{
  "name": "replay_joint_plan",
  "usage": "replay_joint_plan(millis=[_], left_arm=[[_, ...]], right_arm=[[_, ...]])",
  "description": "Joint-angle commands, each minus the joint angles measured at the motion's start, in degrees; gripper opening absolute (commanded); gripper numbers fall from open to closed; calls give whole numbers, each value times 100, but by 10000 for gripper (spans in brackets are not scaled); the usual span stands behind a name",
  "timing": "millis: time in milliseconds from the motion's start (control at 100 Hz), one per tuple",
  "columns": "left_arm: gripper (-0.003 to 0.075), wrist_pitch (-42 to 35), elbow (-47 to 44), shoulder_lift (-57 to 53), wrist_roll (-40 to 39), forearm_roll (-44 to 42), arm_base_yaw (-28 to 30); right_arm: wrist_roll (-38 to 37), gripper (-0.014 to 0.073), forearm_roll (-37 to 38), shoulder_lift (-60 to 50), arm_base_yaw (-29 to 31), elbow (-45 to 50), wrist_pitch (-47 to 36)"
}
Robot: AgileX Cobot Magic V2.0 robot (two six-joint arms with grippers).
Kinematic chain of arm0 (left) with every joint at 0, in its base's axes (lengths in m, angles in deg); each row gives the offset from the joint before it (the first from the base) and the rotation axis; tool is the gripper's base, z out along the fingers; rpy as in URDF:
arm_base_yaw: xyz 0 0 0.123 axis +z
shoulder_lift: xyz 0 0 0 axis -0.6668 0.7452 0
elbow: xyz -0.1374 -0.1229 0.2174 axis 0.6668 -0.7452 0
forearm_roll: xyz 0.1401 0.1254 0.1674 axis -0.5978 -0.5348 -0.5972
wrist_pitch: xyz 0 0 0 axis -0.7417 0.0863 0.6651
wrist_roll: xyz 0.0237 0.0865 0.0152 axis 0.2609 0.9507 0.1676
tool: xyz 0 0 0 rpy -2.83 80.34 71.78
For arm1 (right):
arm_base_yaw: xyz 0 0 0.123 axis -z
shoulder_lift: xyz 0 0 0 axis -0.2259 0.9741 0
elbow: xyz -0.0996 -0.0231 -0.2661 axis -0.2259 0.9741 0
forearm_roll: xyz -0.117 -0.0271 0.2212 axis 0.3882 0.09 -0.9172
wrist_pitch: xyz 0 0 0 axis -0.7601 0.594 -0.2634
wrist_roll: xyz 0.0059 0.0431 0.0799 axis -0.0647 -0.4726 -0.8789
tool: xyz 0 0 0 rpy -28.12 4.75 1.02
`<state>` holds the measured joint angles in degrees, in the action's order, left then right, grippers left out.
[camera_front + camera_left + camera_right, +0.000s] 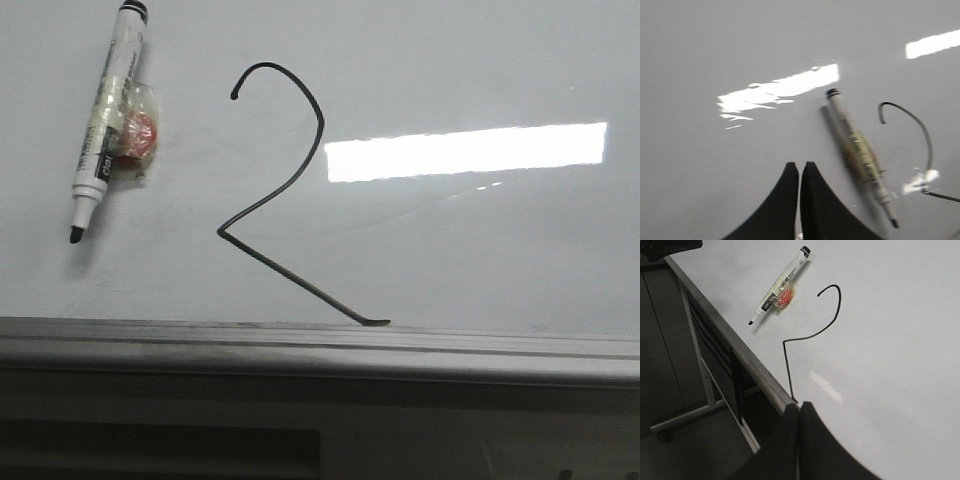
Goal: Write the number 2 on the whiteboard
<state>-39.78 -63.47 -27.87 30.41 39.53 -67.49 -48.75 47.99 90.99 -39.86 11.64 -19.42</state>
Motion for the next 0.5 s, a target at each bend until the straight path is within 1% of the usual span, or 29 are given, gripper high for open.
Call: replay_joint_plan(millis=[0, 70, 170, 300, 440, 490], left_arm=[[-19, -605, -62, -209, 456, 595, 605], [-19, -869, -332, -474, 579, 715, 1103], [-19, -907, -656, -756, 598, 889, 1705], [-19, -907, -953, -880, 616, 1353, 2132], [-19, -909, -1201, -880, 1084, 1949, 2414], [-19, -578, -1201, -911, 1148, 1977, 2523]], right_arm=[[6, -72, 39, 38, 33, -151, -465], [6, -71, 39, 38, 33, -151, -465], [6, -71, 39, 38, 33, -151, -465], [6, -71, 39, 38, 33, -151, -465], [6, -71, 39, 38, 33, -151, -465], [6, -71, 39, 38, 33, -151, -465]])
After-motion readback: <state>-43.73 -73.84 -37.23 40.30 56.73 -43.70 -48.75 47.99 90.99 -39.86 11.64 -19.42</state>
